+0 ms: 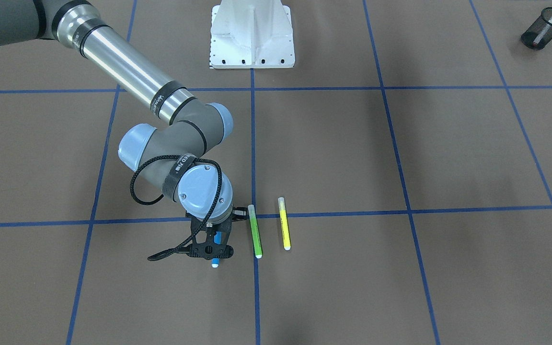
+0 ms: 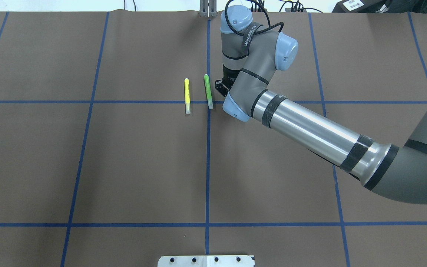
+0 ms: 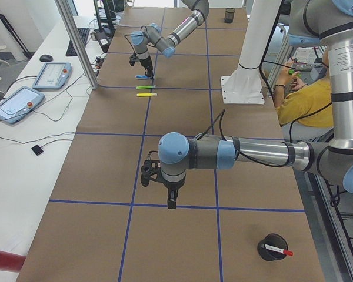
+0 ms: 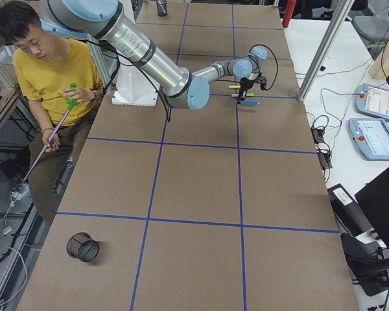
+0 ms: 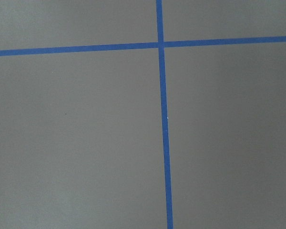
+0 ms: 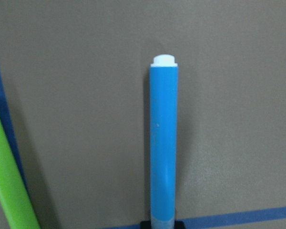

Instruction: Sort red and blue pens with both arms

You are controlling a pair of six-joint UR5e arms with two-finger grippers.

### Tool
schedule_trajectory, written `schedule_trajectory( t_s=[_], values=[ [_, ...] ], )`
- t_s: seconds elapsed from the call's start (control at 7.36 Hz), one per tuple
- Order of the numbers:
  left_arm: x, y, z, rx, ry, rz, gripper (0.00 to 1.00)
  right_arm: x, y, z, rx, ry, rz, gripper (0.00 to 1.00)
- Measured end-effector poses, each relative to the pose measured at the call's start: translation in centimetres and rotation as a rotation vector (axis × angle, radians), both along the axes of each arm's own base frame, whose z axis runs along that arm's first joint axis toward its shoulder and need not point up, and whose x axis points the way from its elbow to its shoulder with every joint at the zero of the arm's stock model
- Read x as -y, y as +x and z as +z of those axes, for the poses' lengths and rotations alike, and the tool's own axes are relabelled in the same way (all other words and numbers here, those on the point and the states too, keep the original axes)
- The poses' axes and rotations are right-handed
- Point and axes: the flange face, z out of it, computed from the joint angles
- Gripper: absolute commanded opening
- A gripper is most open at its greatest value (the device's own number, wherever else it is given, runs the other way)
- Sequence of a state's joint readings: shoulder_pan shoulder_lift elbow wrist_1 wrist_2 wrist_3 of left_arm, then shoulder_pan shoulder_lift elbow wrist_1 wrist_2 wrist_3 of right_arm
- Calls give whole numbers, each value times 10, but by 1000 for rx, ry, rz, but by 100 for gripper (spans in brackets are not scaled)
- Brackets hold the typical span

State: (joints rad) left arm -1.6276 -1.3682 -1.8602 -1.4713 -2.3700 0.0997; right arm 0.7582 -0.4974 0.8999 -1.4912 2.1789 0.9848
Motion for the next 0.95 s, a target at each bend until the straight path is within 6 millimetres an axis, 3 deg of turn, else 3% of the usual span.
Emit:
schedule_trajectory(
  t_s=[0.27, 0.68, 0.95],
  values=[
    [0, 0, 0, 0, 0, 0, 100, -2, 27, -29, 24, 36, 6, 0],
    [1, 0, 1, 0, -1, 0, 100, -29, 73, -40, 90, 141, -2, 0],
    [0, 0, 1, 0, -2, 0, 100, -30, 101, -48, 141, 173, 12, 0]
  ],
)
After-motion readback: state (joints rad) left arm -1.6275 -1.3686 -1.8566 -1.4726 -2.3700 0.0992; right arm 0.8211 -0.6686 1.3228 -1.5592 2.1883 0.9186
